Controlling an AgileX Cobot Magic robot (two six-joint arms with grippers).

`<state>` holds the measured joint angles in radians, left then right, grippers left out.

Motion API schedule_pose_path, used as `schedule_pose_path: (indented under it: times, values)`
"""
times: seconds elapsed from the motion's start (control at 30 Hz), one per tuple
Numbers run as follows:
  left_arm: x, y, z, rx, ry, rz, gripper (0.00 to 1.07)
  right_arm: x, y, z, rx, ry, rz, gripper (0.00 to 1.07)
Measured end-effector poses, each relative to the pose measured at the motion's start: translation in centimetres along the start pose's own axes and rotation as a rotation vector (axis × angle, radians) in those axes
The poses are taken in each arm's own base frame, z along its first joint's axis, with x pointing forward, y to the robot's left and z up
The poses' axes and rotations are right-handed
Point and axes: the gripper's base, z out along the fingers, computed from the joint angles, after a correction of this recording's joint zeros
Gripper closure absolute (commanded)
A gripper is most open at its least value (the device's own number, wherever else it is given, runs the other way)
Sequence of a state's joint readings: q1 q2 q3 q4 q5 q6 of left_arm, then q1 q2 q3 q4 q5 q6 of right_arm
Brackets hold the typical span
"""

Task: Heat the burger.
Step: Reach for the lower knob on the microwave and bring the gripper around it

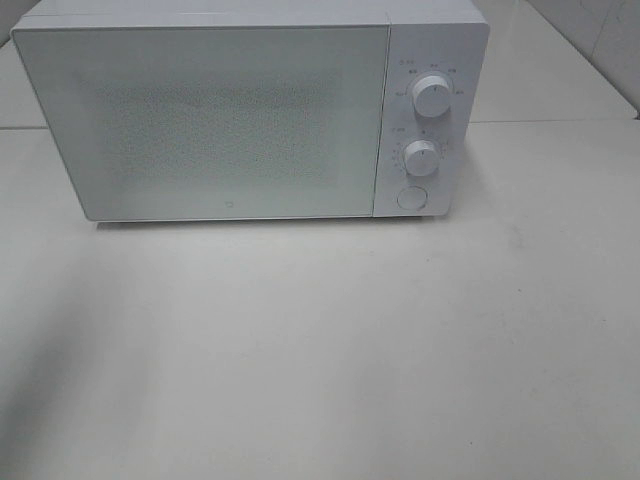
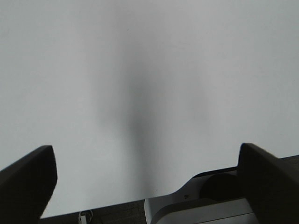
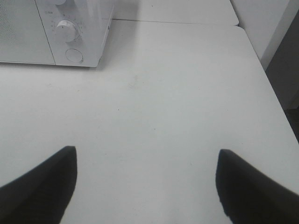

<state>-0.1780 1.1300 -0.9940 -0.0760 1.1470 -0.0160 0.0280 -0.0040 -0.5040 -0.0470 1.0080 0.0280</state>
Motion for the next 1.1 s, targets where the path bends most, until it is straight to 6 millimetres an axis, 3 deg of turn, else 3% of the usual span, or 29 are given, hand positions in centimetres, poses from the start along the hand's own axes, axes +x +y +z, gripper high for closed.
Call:
schedule_pose_path:
  times: [0.03, 0.1, 0.13, 0.2, 0.23, 0.3, 0.53, 0.77, 1.1]
  values:
    - [1.3, 0.6, 0.0, -0.014, 0.002, -0.025, 0.09, 0.0, 0.0, 0.0, 0.000, 0.000, 0.000, 0.32]
    - [1.9, 0.8, 0.0, -0.020, 0.001, -0.031, 0.09, 0.0, 0.0, 0.0, 0.000, 0.000, 0.000, 0.32]
    - [3.4, 1.1, 0.0, -0.034, -0.001, -0.033, 0.09, 0.0, 0.0, 0.0, 0.000, 0.000, 0.000, 0.32]
    - [4.2, 1.2, 0.0, -0.040, -0.002, -0.034, 0.09, 0.0, 0.0, 0.0, 0.000, 0.000, 0.000, 0.32]
    - [5.6, 1.2, 0.2, -0.043, -0.007, -0.032, 0.09, 0.0, 0.0, 0.0, 0.000, 0.000, 0.000, 0.32]
    - [6.1, 1.2, 0.2, -0.043, -0.009, -0.032, 0.09, 0.0, 0.0, 0.0, 0.000, 0.000, 0.001, 0.32]
    - [11.0, 1.3, 0.7, -0.043, -0.057, -0.029, 0.09, 0.0, 0.0, 0.0, 0.000, 0.000, 0.001, 0.32]
    - [14.1, 1.3, 0.1, -0.044, -0.221, -0.019, 0.09, 0.0, 0.0, 0.0, 0.000, 0.000, 0.001, 0.32]
    - [16.4, 1.1, -1.8, -0.041, -0.413, -0.006, 0.09, 0.0, 0.0, 0.0, 0.000, 0.000, 0.001, 0.32]
